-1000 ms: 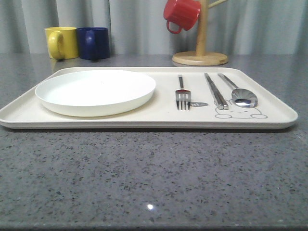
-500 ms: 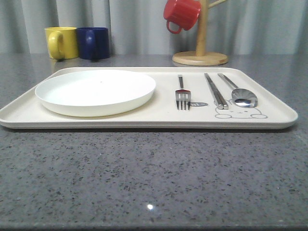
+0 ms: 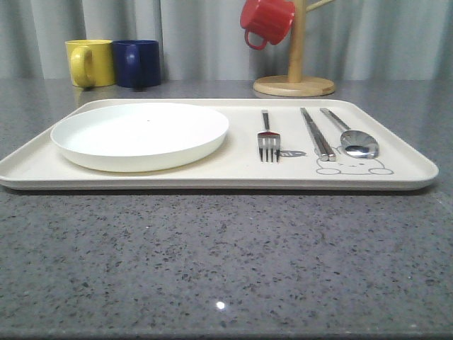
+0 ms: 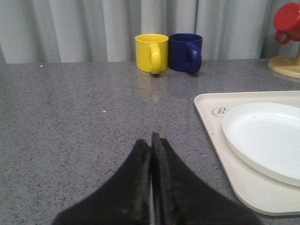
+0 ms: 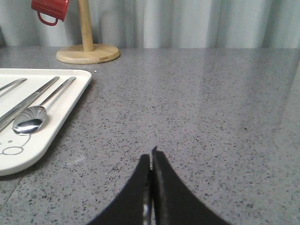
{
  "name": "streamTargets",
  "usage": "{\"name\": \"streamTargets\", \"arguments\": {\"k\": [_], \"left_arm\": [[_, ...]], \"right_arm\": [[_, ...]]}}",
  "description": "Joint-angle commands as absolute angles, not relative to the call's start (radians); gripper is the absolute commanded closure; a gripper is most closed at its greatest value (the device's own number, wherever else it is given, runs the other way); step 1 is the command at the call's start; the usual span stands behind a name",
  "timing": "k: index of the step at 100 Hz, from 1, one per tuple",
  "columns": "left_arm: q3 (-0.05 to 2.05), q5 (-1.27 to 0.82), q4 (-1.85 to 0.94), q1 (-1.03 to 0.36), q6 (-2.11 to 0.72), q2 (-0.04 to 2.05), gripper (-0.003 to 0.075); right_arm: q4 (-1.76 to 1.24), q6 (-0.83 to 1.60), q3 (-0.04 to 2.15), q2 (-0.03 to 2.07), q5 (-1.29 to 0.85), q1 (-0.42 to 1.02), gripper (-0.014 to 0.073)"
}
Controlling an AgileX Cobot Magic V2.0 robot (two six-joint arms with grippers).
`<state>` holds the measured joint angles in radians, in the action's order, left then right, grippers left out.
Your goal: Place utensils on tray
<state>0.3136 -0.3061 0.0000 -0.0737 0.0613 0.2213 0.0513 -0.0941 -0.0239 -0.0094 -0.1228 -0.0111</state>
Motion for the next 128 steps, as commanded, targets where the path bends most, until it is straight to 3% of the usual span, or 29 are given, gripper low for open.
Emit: {"name": "streamTargets", "arguments": {"k": [1, 21, 36, 128], "left_arm": [[0.268, -0.164, 0.0, -0.049, 0.071, 0.188, 0.0739], [0.066, 0.0, 0.0, -0.021, 0.069, 0.084, 0.0739], [-0.035, 0.012, 0.0, -0.021, 0.069, -0.029, 0.0739], [-0.032, -0.029, 0.0, -0.023, 0.069, -0.037, 0.0739]], "right_arm": [[0.052, -0.084, -0.028, -0.03, -0.046, -0.014, 0.0661], [0.052, -0.084, -0.028, -0.03, -0.046, -0.014, 0.0661], [0.052, -0.084, -0.028, -0.03, -0.046, -0.014, 0.0661], [0.052, -0.084, -0.028, -0.029, -0.046, -0.014, 0.0661]]}}
